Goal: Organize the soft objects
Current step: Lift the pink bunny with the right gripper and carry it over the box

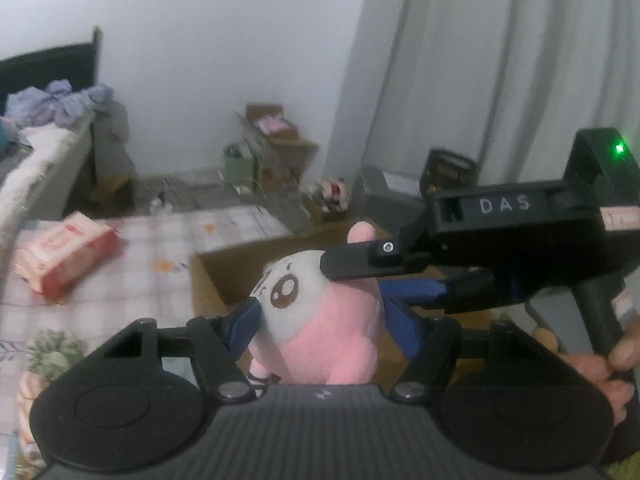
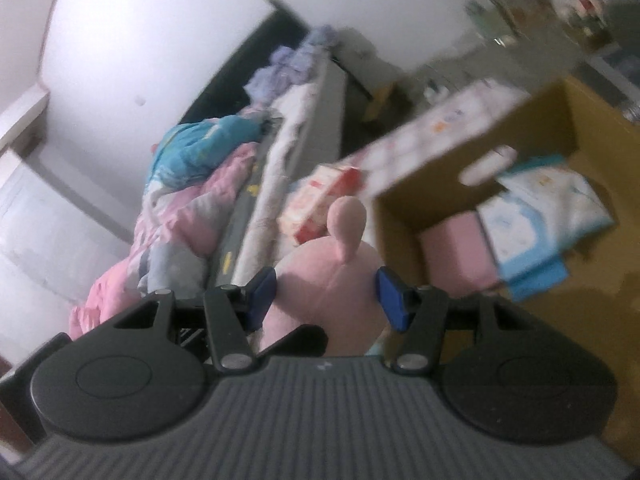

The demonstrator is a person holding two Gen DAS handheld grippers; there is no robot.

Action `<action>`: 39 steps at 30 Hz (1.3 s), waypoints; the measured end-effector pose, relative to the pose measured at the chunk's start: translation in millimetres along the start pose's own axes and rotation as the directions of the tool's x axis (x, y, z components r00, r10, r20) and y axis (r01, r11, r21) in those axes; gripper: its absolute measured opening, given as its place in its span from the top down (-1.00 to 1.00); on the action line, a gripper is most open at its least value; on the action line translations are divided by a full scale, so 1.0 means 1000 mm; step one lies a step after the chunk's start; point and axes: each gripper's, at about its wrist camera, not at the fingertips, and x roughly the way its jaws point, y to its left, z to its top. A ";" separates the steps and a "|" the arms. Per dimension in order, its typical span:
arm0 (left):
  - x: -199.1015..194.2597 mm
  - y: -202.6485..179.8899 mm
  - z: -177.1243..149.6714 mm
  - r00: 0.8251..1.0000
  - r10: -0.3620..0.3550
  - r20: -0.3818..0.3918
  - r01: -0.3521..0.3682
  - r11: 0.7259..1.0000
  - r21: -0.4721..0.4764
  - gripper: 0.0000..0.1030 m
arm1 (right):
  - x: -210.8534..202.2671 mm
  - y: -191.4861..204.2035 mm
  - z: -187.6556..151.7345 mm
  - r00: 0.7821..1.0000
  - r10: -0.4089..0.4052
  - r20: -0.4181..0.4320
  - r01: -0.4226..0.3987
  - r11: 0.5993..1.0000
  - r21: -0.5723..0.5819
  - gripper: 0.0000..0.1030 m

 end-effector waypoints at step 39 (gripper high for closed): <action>-0.069 0.063 -0.050 0.998 0.042 -0.056 -0.047 0.994 -0.095 -0.43 | 0.074 -0.119 -0.023 0.904 -0.147 -0.403 0.232 0.957 0.172 -0.39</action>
